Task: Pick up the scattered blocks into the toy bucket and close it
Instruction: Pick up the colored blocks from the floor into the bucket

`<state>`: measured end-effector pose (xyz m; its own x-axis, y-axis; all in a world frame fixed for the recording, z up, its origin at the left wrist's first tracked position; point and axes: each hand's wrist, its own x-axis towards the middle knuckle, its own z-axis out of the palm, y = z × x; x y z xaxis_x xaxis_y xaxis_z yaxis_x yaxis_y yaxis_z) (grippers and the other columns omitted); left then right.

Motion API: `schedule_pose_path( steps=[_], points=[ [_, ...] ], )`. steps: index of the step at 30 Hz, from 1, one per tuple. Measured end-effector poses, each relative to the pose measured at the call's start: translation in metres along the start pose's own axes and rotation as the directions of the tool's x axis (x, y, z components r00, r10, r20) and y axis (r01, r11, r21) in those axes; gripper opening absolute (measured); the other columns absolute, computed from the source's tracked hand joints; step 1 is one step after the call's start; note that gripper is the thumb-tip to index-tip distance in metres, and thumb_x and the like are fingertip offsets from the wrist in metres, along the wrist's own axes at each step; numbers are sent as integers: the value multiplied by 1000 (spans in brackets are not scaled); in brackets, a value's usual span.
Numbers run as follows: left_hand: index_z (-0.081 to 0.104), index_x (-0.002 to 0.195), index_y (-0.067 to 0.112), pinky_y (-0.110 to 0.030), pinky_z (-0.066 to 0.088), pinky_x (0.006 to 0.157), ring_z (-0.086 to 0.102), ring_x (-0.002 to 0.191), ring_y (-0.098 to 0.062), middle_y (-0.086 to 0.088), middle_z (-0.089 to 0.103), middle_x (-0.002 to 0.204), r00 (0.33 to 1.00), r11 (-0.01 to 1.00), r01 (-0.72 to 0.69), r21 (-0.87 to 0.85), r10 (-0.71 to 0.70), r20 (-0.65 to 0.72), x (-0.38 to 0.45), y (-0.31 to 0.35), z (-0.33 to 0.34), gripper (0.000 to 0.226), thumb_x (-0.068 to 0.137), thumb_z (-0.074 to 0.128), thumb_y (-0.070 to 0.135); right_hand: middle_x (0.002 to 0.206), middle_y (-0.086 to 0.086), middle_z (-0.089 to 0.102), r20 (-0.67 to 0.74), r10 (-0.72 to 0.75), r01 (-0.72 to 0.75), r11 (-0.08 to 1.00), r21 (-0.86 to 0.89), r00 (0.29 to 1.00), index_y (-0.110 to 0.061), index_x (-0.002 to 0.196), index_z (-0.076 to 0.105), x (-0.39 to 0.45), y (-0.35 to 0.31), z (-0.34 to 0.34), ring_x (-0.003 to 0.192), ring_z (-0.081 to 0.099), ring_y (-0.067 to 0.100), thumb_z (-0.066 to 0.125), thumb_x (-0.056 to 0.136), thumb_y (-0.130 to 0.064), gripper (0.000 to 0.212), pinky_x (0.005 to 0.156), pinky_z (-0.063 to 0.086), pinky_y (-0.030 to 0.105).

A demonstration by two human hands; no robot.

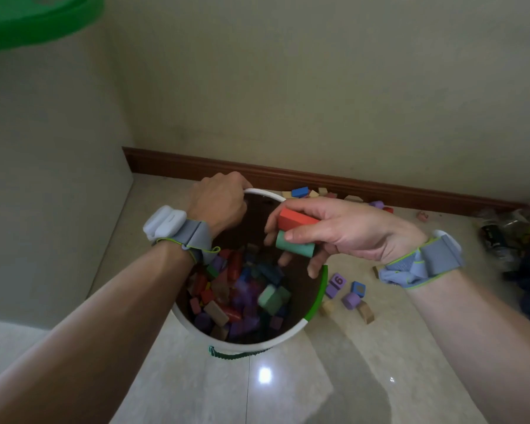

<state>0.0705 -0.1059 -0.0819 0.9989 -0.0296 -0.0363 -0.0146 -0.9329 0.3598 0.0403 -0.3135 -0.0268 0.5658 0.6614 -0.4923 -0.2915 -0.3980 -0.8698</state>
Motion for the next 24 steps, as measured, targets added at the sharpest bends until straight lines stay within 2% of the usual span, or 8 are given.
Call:
schedule_pose_path(
  steps=[6, 8, 10, 13, 17, 21, 23, 24],
  points=[
    [62, 114, 33, -39, 43, 81, 57, 102, -40, -14, 62, 113, 1000, 1000, -2, -7, 2, 10, 1, -1, 1, 29, 85, 57, 29, 109, 9, 65, -218, -41, -32, 945, -324, 975, -19, 123, 63, 12, 1, 12, 88, 74, 29, 60, 99, -16, 24, 56, 62, 38],
    [62, 114, 34, -39, 43, 81, 56, 103, -40, -14, 62, 113, 1000, 1000, -3, -15, 4, 13, 1, -2, 0, 29, 85, 57, 28, 103, -3, 68, -318, -211, -57, 748, -662, 924, -27, 123, 64, 18, 2, 14, 88, 72, 22, 63, 95, -25, 28, 69, 59, 35],
    [62, 115, 34, -38, 42, 81, 56, 103, -40, -15, 62, 114, 1000, 1000, -10, -14, 10, 21, 2, -2, 0, 30, 86, 57, 27, 105, -7, 68, -341, -339, -82, 592, -801, 877, -31, 127, 62, 24, 5, 17, 82, 69, 13, 65, 92, -30, 36, 75, 54, 31],
    [61, 116, 34, -38, 41, 79, 56, 102, -40, -15, 61, 114, 999, 1000, -22, -10, 22, 36, 2, -5, 1, 32, 86, 57, 25, 107, -8, 71, -363, -388, -28, 651, -759, 847, -31, 127, 62, 31, 11, 18, 68, 66, 2, 67, 90, -30, 37, 69, 59, 32],
    [61, 116, 36, -40, 43, 79, 57, 100, -39, -13, 62, 111, 999, 1000, -26, 6, 26, 39, 3, -10, 2, 33, 85, 56, 26, 90, -7, 74, -393, -507, 241, 795, -556, 767, -27, 103, 69, 38, 19, 8, 70, 73, 13, 68, 90, -23, 14, 47, 58, 31],
    [61, 117, 36, -42, 45, 81, 57, 99, -39, -13, 62, 111, 999, 1000, -30, 7, 30, 31, 4, -13, 4, 33, 86, 57, 27, 84, 0, 74, -639, -557, 472, 820, -323, 530, -33, 95, 69, 44, 43, -15, 70, 72, 20, 63, 95, -32, 7, 49, 53, 31],
    [60, 119, 35, -42, 46, 82, 57, 100, -39, -13, 62, 112, 999, 999, -35, 9, 35, 37, 5, -13, 5, 33, 86, 57, 27, 87, -10, 72, -764, -541, 346, 834, -430, 352, -37, 95, 67, 42, 73, -32, 78, 70, 14, 59, 95, -35, 8, 65, 57, 32],
    [60, 119, 35, -42, 45, 82, 57, 100, -39, -13, 62, 112, 999, 999, -39, 13, 39, 39, 6, -12, 6, 34, 87, 57, 27, 91, -14, 71, -781, -540, 234, 841, -487, 313, -36, 99, 65, 40, 94, -40, 85, 68, 11, 57, 96, -37, 8, 73, 56, 29]
  ],
)
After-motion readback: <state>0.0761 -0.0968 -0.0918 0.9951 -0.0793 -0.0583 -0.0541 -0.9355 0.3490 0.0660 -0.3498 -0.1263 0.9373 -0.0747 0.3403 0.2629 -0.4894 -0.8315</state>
